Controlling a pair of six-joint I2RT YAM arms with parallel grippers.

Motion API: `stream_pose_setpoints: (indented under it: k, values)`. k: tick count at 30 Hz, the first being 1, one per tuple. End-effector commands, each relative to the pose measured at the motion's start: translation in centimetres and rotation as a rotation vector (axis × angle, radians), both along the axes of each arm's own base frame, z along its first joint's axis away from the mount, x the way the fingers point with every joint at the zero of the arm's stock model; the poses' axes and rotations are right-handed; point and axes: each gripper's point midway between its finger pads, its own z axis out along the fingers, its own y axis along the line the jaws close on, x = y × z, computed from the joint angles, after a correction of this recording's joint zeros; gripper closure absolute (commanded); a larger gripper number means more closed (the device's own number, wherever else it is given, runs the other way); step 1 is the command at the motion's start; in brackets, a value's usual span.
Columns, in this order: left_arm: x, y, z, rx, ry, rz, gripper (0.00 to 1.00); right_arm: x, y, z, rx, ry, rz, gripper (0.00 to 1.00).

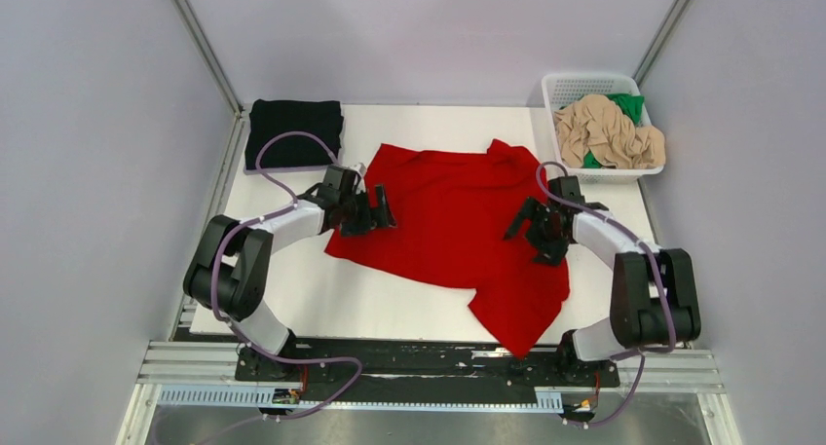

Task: Fold and stack the t-shirts
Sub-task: Flatten out the tshirt

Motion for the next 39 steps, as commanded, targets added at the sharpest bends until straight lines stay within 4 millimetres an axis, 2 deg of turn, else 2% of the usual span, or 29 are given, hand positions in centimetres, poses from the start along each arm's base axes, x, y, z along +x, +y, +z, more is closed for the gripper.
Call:
stream_pose_setpoints:
  k: [1,6,10,12,15,18,21,24,26,27,28,29,30,32,35,37,39]
  values:
    - [2.1,1.1,-0.7,-0.072,0.005,0.099,0.00,4.7,-0.4,-2.0,-0.054,-0.027,0.000,0.00]
    - [3.9,2.9,-2.2,-0.107,0.035,0.178,0.00,10.6,-0.7,-2.8,-0.106,-0.048,0.027,0.00]
    - [5.7,3.4,-2.0,-0.077,0.016,0.195,0.00,16.2,-1.6,-2.5,-0.184,-0.098,0.024,0.00]
    - [6.4,3.4,-1.6,-0.057,0.008,0.176,0.00,18.0,-2.1,-2.2,-0.224,-0.104,0.021,0.00]
    - [7.1,3.3,0.8,-0.041,-0.030,0.136,0.00,19.0,-2.1,-0.9,-0.239,-0.127,0.022,0.00]
    - [6.7,4.3,3.1,0.002,-0.088,0.131,0.00,18.4,-1.7,1.3,-0.255,-0.171,0.028,0.00]
    - [4.8,6.4,5.5,0.086,-0.101,0.169,0.00,16.3,-1.1,3.5,-0.279,-0.216,0.050,0.00]
    - [2.4,8.4,6.4,0.147,-0.105,0.228,0.00,13.8,-0.4,6.0,-0.279,-0.275,0.062,0.00]
    - [0.0,10.2,5.9,0.207,-0.076,0.283,0.00,12.2,-0.3,7.3,-0.270,-0.312,0.056,0.00]
    - [-0.9,11.3,6.3,0.241,-0.082,0.324,0.00,11.4,-0.2,7.6,-0.261,-0.329,0.052,0.00]
    - [-1.9,12.5,5.4,0.290,-0.060,0.355,0.00,10.5,-0.3,7.7,-0.254,-0.338,0.046,0.00]
    - [-2.4,12.9,5.7,0.294,-0.068,0.380,0.00,9.8,-0.4,8.1,-0.245,-0.356,0.040,0.00]
    - [-3.2,13.7,4.9,0.324,-0.049,0.401,0.00,9.2,-0.4,8.3,-0.237,-0.373,0.038,0.00]
    - [-3.7,13.9,4.5,0.320,-0.050,0.429,0.00,8.2,-0.4,8.8,-0.221,-0.412,0.036,0.00]
    - [-3.3,13.6,3.7,0.294,-0.044,0.452,0.01,7.2,-0.5,9.3,-0.211,-0.465,0.046,0.00]
    - [-2.6,13.1,3.1,0.273,-0.038,0.454,0.05,6.6,-0.6,9.1,-0.213,-0.473,0.044,0.00]
    - [-1.8,12.4,2.3,0.255,-0.015,0.447,0.13,6.0,-0.7,8.8,-0.208,-0.468,0.038,0.00]
